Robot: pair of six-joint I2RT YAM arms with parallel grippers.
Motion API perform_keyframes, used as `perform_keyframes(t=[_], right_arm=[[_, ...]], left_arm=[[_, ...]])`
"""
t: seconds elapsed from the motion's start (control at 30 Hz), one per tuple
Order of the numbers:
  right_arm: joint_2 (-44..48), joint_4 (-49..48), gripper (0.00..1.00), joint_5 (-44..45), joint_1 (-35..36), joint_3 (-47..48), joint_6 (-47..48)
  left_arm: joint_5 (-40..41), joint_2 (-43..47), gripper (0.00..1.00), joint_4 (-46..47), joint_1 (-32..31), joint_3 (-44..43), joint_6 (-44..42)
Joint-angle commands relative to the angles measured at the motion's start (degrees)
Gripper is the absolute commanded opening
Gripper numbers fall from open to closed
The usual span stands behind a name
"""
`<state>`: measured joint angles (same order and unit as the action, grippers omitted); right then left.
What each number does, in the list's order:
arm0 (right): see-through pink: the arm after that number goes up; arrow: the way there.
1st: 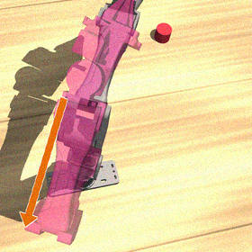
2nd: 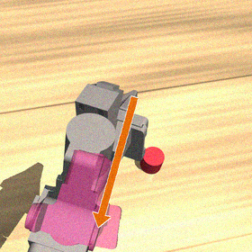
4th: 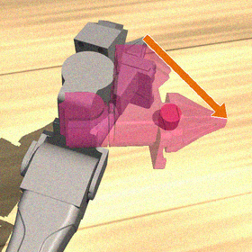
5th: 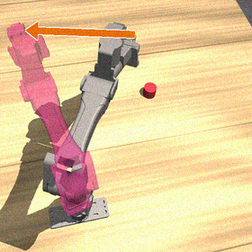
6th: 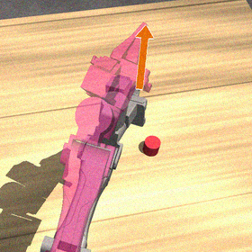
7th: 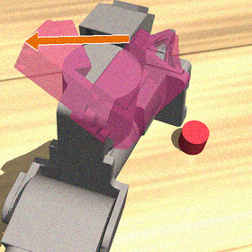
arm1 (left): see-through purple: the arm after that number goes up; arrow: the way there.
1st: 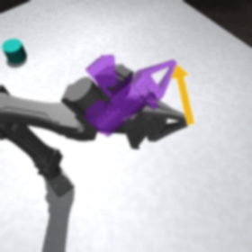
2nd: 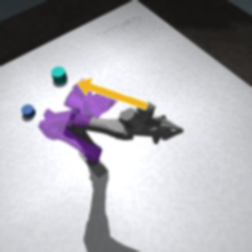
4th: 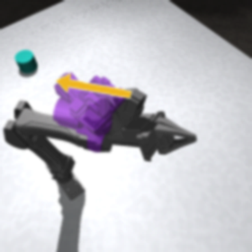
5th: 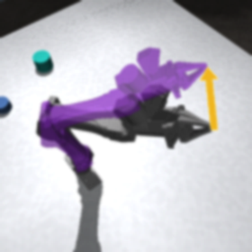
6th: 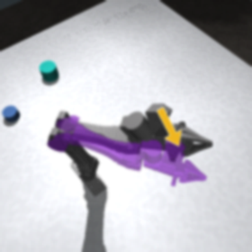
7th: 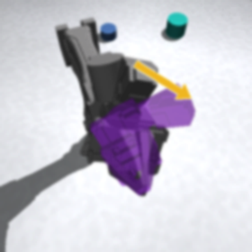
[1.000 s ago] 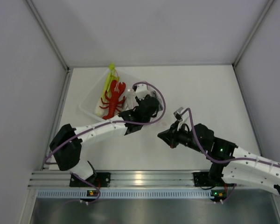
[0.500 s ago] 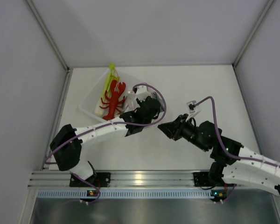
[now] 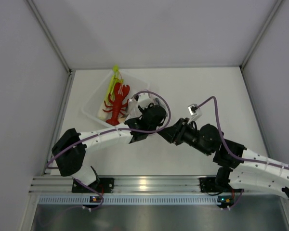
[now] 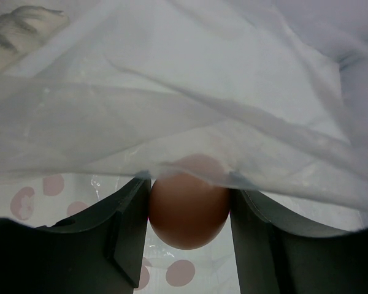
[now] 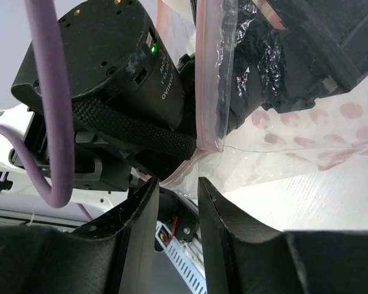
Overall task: Open the zip-top bag and remove the fake food
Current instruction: Pick up the food from the zipper food storage bag.
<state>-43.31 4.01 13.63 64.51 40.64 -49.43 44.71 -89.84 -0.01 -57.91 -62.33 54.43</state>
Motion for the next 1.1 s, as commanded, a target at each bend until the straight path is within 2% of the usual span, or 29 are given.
perform_keyframes(t=[0.0, 0.37, 0.53, 0.9, 1.07], right_arm=[[-0.9, -4.8, 0.33, 1.1, 1.4, 3.5, -1.8], [-2.7, -4.2, 0.33, 6.8, 1.6, 3.8, -3.2], [-4.8, 1.0, 0.32, 9.0, 1.5, 5.0, -3.1], [-7.4, 2.9, 0.3, 11.8, 1.5, 1.4, -5.5], [-5.8, 2.2, 0.27, 13.9, 1.5, -0.7, -6.6]], left_arm=[[2.7, 1.1, 0.0, 2.9, -0.4, 0.2, 2.4], [2.9, 1.1, 0.0, 3.0, -1.2, 0.5, 4.4], [3.5, 1.3, 0.0, 2.9, -1.5, 0.1, 4.1], [3.6, 2.0, 0.0, 2.9, -1.6, 0.2, 4.2], [3.4, 2.4, 0.0, 2.9, -1.5, 0.5, 4.2]])
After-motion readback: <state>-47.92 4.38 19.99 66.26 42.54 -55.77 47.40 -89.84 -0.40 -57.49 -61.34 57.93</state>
